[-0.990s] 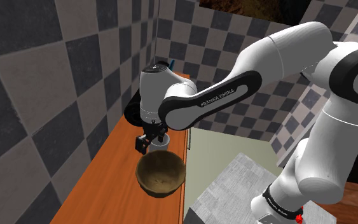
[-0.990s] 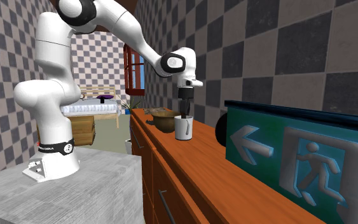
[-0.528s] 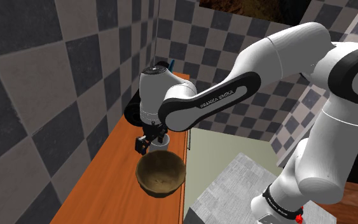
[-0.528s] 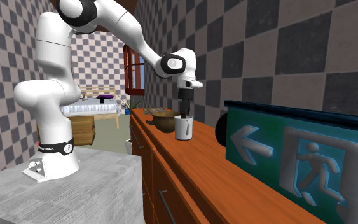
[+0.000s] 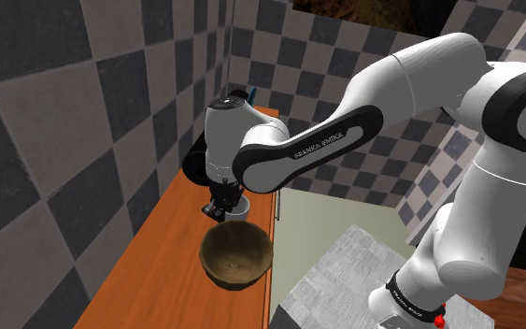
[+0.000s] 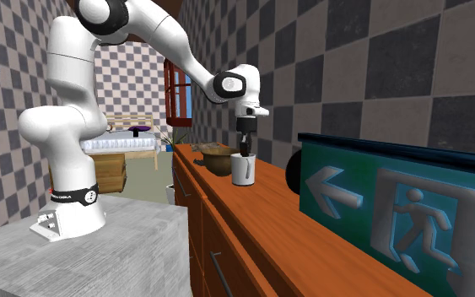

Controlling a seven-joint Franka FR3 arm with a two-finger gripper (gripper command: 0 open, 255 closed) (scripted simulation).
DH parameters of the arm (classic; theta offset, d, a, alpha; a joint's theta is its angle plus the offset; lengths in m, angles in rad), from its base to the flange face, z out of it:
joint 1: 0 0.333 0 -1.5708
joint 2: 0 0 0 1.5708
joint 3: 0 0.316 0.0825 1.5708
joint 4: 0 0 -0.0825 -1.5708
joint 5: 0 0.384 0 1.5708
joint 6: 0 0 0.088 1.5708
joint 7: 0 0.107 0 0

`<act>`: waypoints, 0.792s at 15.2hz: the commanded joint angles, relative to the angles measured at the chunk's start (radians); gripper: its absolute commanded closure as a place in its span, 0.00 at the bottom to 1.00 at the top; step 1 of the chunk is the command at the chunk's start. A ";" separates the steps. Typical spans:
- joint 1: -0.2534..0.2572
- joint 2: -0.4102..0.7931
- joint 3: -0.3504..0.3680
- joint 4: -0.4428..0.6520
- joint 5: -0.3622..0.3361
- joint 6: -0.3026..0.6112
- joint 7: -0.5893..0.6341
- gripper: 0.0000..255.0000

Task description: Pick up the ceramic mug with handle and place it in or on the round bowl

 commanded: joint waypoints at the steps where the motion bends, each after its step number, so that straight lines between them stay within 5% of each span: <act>1: 0.000 0.000 0.000 0.000 0.000 0.000 0.000 1.00; 12: -0.006 -0.068 0.006 0.062 0.040 -0.121 -0.032 1.00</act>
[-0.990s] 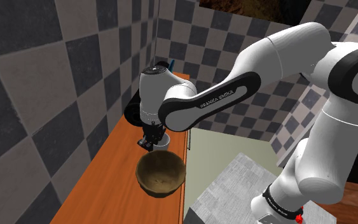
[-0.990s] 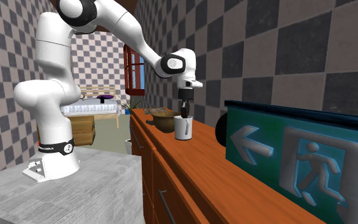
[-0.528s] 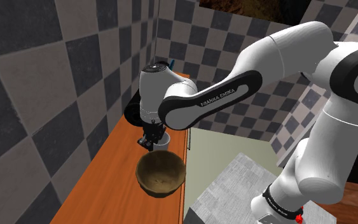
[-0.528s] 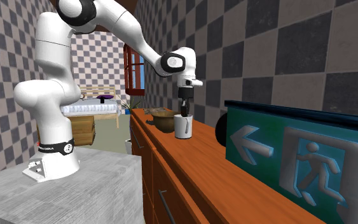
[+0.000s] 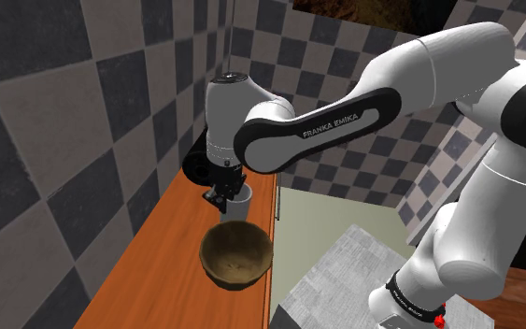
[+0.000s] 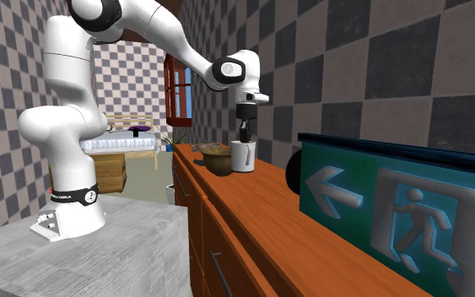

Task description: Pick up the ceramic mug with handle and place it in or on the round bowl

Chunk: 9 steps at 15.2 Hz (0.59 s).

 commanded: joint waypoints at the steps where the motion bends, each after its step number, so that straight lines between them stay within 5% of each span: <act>1: -0.001 -0.010 0.000 0.018 0.006 -0.026 -0.006 1.00; 9: -0.004 -0.047 0.001 0.085 0.026 -0.127 -0.024 1.00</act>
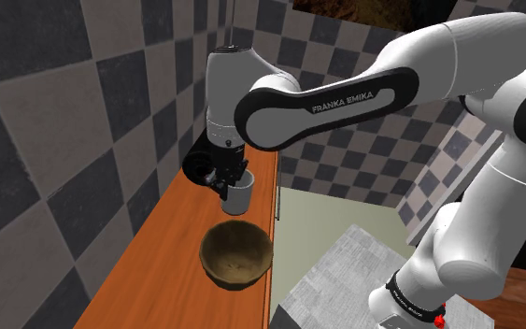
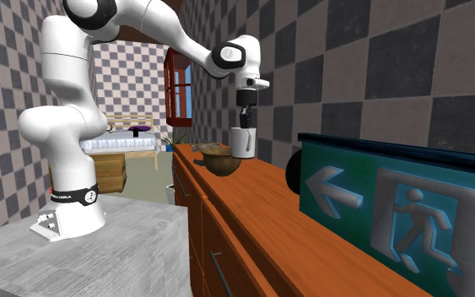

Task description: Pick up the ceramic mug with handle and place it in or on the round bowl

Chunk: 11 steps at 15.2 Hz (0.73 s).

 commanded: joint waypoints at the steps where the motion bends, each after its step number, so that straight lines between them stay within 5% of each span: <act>1: -0.001 -0.009 -0.001 0.017 0.005 -0.025 -0.006 1.00; 11: -0.003 -0.034 -0.001 0.124 0.018 -0.154 -0.020 1.00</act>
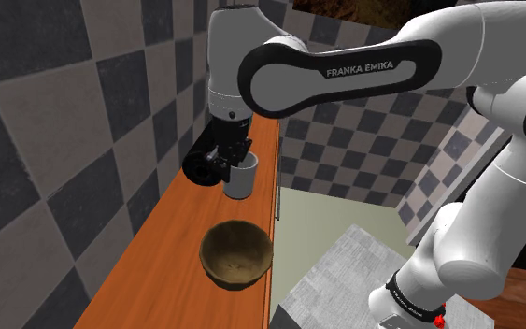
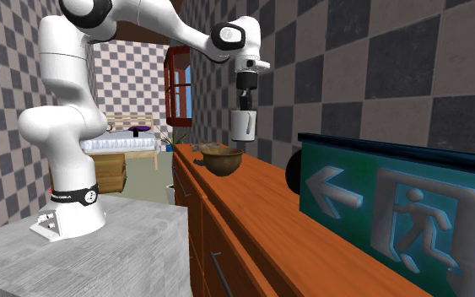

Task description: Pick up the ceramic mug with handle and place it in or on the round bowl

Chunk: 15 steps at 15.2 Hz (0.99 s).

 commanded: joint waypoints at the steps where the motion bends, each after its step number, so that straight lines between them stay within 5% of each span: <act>1: 0.001 -0.002 0.001 0.024 0.001 -0.026 -0.001 1.00; 15: 0.097 -0.129 0.102 -0.055 0.072 -0.069 0.176 1.00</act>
